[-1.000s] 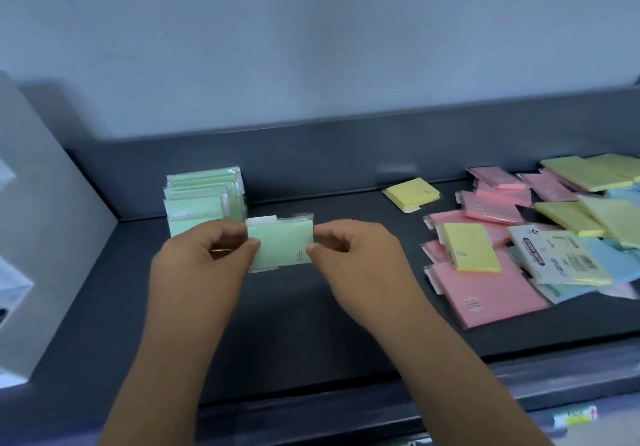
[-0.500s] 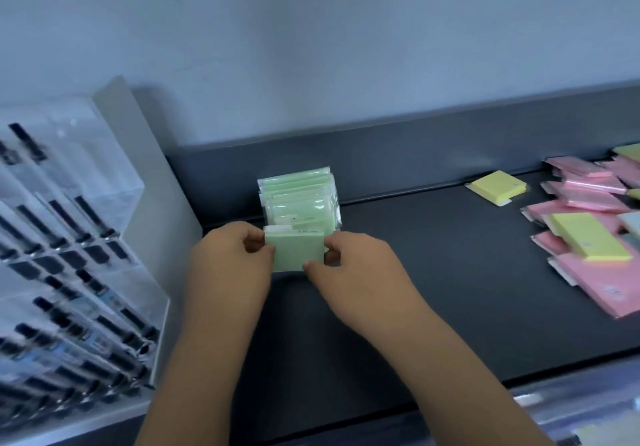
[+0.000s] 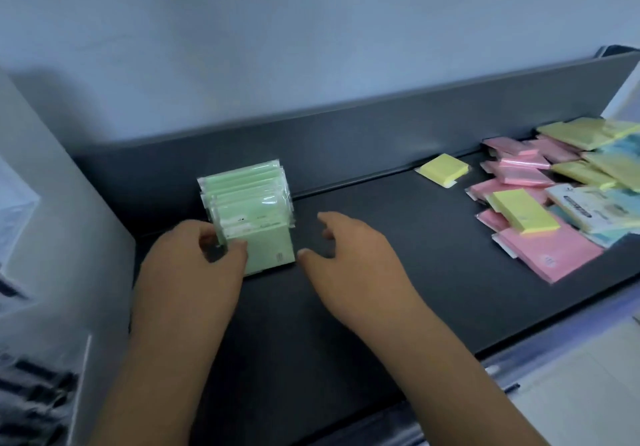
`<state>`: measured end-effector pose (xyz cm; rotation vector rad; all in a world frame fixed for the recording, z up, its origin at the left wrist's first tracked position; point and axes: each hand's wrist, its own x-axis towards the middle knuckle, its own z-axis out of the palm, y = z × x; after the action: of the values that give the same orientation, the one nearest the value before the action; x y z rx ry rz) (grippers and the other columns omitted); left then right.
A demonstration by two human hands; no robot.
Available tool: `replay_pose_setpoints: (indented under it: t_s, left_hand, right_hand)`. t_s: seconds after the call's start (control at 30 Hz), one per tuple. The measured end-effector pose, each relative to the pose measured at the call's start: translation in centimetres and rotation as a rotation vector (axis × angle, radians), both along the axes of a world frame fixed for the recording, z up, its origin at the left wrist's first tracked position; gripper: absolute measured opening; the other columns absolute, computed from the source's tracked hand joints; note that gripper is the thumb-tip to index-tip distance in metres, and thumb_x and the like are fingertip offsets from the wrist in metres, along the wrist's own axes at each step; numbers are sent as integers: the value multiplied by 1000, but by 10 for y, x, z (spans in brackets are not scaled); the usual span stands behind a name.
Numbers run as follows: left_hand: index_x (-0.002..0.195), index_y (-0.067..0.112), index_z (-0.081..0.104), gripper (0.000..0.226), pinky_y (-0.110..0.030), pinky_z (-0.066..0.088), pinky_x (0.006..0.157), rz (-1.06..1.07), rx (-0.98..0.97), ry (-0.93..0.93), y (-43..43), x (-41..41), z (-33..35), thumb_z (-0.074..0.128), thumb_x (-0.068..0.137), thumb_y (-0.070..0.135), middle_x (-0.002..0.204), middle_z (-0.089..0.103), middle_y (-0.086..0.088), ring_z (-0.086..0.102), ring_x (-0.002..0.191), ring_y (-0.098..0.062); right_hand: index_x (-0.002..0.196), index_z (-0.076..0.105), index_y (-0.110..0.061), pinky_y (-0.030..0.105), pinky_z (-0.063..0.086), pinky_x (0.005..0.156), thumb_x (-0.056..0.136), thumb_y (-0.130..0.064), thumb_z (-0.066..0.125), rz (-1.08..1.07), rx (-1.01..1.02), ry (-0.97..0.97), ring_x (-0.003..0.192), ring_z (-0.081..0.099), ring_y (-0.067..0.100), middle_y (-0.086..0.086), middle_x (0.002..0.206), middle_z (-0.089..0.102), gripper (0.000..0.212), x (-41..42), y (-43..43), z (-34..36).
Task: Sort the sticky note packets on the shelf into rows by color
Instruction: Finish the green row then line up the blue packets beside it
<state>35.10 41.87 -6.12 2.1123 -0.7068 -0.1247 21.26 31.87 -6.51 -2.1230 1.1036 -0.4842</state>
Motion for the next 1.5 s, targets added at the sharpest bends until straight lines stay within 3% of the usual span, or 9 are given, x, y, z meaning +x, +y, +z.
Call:
replay_pose_setpoints:
  t_s: [0.1, 0.2, 0.57, 0.67, 0.83, 1.03, 1.17, 1.3, 1.5]
  left_hand:
    - [111, 26, 65, 27, -42, 51, 89, 22, 58, -114, -6, -14, 10, 70, 89, 41, 106, 64, 9, 61, 103, -19]
    - [127, 23, 65, 43, -44, 47, 95, 21, 91, -175, -24, -41, 19, 67, 90, 44, 126, 63, 0, 59, 116, -23]
    - [119, 20, 71, 34, -27, 35, 91, -75, 98, -252, -153, -203, -4, 70, 89, 37, 124, 64, 2, 56, 118, -20]
    - [119, 21, 71, 32, -22, 31, 90, -96, 72, -257, -179, -242, -5, 69, 91, 36, 124, 64, 6, 51, 115, -10]
    - [118, 25, 70, 28, -24, 34, 91, -132, 38, -257, -202, -279, -1, 69, 91, 35, 119, 62, 12, 46, 108, -2]
    - [111, 29, 72, 20, -18, 37, 82, -231, -34, -253, -227, -300, 7, 67, 91, 32, 115, 63, 18, 51, 106, 0]
    - [106, 33, 72, 17, -19, 39, 88, -349, -74, -259, -251, -324, 12, 66, 90, 34, 111, 64, 22, 54, 109, -1]
    - [103, 34, 70, 15, -18, 40, 91, -438, -87, -279, -284, -369, 18, 67, 89, 35, 108, 62, 21, 54, 107, 0]
    - [116, 36, 61, 36, -29, 45, 93, -581, 131, -253, -339, -448, 12, 69, 86, 54, 112, 53, 19, 50, 106, -5]
  right_hand:
    - [149, 49, -24, 25, 42, 97, 98, -40, 60, -20, -38, -34, 124, 52, 13, -5, 139, 56, 54, -21, -14, 4]
    - [148, 51, -24, 26, 43, 102, 98, -43, 60, -17, -56, -55, 128, 52, 11, -6, 139, 58, 54, -46, -32, 6]
    - [137, 62, -28, 26, 43, 107, 98, -40, 62, 136, -127, -56, 122, 54, 5, -11, 133, 63, 41, -205, -138, -5]
    - [121, 73, -30, 25, 49, 101, 96, -30, 65, 56, -87, -199, 108, 61, -1, -18, 116, 71, 26, -248, -170, 2]
    - [96, 80, -33, 8, 49, 74, 93, -16, 70, -28, 15, -395, 85, 68, -4, -21, 87, 75, 20, -297, -215, 13]
    - [88, 80, -32, 17, 47, 64, 92, -19, 70, -211, 6, -456, 70, 66, -3, -20, 79, 74, 17, -340, -262, 24]
    - [88, 79, -33, 23, 45, 66, 91, -28, 71, -368, -26, -380, 67, 63, -5, -27, 76, 72, 10, -383, -295, 27]
    - [82, 77, -31, 35, 52, 79, 89, -30, 71, -486, -12, -291, 85, 68, 15, -13, 78, 74, 9, -432, -329, 31]
    - [78, 77, -22, 39, 59, 74, 88, -36, 72, -356, 31, 9, 73, 71, 23, -2, 69, 73, 18, -470, -356, 34]
